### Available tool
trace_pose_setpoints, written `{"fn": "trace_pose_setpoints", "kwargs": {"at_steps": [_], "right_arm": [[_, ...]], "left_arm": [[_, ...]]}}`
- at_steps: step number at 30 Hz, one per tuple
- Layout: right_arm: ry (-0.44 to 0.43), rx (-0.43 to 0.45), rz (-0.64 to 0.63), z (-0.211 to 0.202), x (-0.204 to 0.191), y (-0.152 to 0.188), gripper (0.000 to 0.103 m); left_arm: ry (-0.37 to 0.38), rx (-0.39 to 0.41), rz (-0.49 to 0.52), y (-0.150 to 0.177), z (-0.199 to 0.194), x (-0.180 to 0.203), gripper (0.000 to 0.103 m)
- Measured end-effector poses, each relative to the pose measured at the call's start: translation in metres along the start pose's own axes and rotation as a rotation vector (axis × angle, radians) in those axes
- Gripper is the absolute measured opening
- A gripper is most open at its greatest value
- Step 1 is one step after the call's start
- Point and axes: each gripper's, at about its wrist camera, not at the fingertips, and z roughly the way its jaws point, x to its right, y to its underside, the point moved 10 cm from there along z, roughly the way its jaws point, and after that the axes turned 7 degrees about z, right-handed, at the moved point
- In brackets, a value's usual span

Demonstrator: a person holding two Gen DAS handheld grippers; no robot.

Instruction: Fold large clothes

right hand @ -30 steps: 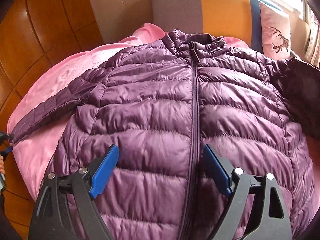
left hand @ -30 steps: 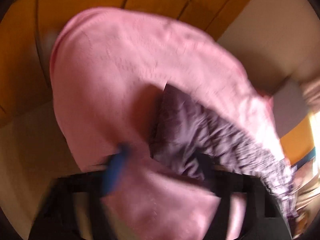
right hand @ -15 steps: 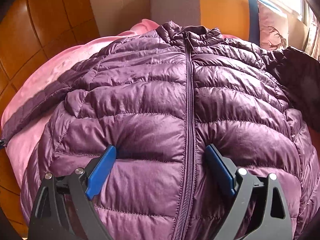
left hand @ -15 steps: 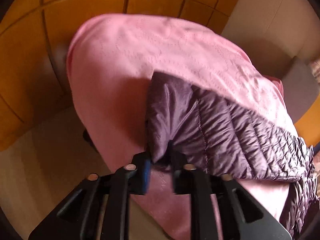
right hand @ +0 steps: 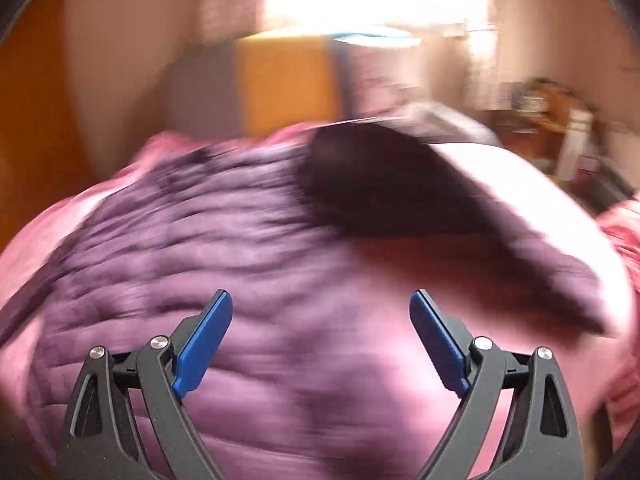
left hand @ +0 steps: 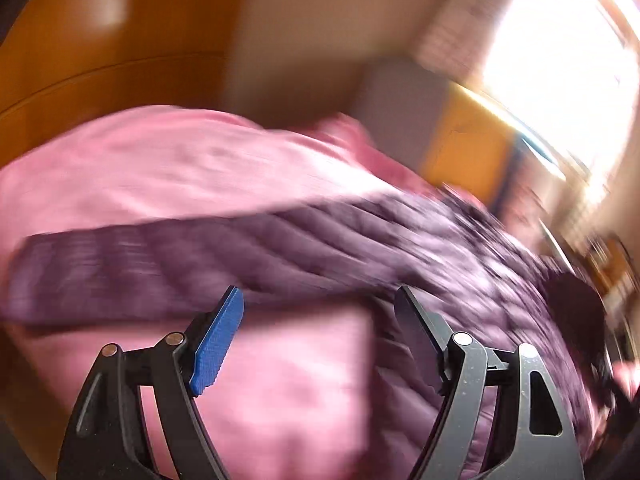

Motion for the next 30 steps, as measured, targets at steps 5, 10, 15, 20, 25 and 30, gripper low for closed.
{"fn": "trace_pose_setpoints", "kwargs": {"at_steps": [5,10,15,20,25,30], "right_arm": [[0.297,0.013,-0.044,0.009,0.114,-0.003,0.091],[0.433,-0.032,-0.134,0.045,0.164,0.007,0.071],[0.381,-0.083,-0.101,0.053,0.179,0.004,0.011],[0.283,-0.025,-0.076,-0.012,0.178,-0.03,0.008],[0.188,0.015,0.02,-0.06,0.199,-0.086,0.008],[0.195,-0.161,0.137,-0.005,0.237,-0.11,0.008]], "left_arm": [[0.162,-0.087,0.131,0.031,0.037,0.106,0.076],[0.216,-0.153,0.223,0.055,0.054,0.167,0.076],[0.188,-0.172,0.323,0.063,0.063,0.194,0.076],[0.147,-0.161,0.398,0.057,0.08,0.204,0.076],[0.144,-0.212,0.413,0.056,0.102,0.203,0.076],[0.154,-0.261,0.402,0.058,0.119,0.199,0.078]]}}
